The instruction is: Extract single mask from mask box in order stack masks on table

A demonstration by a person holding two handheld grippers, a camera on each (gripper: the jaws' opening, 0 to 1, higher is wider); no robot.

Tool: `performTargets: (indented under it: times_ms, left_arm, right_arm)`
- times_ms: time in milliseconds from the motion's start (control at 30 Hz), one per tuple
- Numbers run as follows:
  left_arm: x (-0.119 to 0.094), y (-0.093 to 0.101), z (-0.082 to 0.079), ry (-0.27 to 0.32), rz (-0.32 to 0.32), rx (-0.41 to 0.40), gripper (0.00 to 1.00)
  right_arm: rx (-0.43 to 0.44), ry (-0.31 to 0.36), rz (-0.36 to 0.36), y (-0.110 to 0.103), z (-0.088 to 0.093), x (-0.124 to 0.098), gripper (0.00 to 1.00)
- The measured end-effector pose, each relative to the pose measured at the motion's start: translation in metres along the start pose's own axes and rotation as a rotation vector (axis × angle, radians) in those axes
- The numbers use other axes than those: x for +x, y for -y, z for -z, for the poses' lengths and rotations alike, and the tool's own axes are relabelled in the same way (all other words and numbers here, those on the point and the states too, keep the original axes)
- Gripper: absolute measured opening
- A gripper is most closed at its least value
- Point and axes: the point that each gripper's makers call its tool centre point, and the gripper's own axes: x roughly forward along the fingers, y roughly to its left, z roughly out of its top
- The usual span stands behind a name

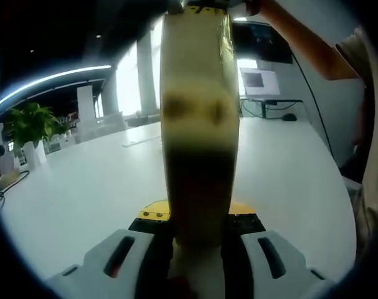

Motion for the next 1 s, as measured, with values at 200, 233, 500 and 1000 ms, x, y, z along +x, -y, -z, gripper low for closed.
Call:
performTargets:
  times_ms: [200, 233, 500, 1000]
  left_arm:
    - [0.0, -0.001, 0.001, -0.003, -0.003, -0.01, 0.2]
    - [0.0, -0.001, 0.001, -0.004, -0.003, -0.012, 0.2]
    - [0.0, -0.001, 0.001, -0.004, -0.005, -0.015, 0.2]
    - [-0.001, -0.001, 0.001, -0.005, -0.007, -0.019, 0.2]
  right_arm:
    - [0.021, 0.022, 0.051, 0.008, 0.0, -0.01, 0.0]
    - [0.022, 0.025, 0.058, 0.009, 0.0, -0.012, 0.0]
    - [0.038, 0.048, 0.117, 0.017, -0.003, -0.026, 0.0]
    - [0.059, 0.082, 0.218, 0.035, -0.009, -0.053, 0.0]
